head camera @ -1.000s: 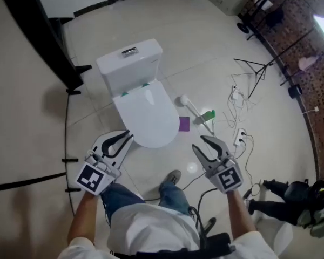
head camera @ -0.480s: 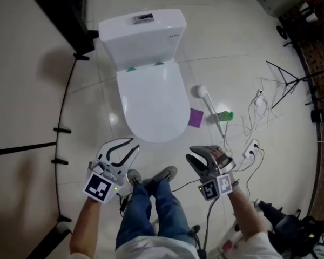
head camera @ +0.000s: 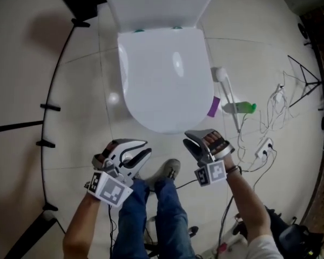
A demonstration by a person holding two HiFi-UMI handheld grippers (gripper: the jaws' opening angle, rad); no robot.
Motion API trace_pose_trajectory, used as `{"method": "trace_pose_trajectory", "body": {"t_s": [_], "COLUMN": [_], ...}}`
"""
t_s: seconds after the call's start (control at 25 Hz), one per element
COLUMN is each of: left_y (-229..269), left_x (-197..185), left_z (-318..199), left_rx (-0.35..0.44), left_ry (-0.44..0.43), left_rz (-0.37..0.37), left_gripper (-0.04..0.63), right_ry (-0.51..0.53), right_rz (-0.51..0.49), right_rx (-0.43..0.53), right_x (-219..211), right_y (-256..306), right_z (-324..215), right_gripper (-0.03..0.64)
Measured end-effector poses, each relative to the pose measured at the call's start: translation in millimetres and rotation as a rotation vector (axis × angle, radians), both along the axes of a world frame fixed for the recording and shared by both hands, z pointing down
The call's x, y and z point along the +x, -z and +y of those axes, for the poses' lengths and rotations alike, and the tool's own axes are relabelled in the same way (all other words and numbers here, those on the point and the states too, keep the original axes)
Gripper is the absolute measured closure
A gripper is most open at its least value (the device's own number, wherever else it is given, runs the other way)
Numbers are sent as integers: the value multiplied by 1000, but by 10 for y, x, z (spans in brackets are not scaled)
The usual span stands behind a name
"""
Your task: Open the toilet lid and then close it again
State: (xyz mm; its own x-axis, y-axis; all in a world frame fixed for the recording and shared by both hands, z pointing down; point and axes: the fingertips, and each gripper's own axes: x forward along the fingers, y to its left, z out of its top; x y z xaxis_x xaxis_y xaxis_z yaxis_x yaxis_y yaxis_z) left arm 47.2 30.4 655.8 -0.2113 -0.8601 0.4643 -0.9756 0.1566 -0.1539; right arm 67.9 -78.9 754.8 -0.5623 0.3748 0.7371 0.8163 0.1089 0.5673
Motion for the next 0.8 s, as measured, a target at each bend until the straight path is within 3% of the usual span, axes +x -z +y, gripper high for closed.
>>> {"method": "trace_pose_trajectory", "body": {"t_s": [0.36, 0.64, 0.8], "left_y": [-345, -400, -362], "left_x": [144, 147, 84], "left_z": [-137, -96, -42], "left_rx": [21, 16, 16], "left_ry": [25, 32, 46], "left_rz": [13, 14, 7], "left_gripper": [511, 512, 511], "right_ry": [50, 68, 77], "right_rz": [-42, 10, 42], "right_rx": [35, 14, 32], "right_x": [-222, -195, -143], "right_y": [-344, -319, -357], "right_z": [5, 53, 67], "right_gripper": [451, 456, 523]}}
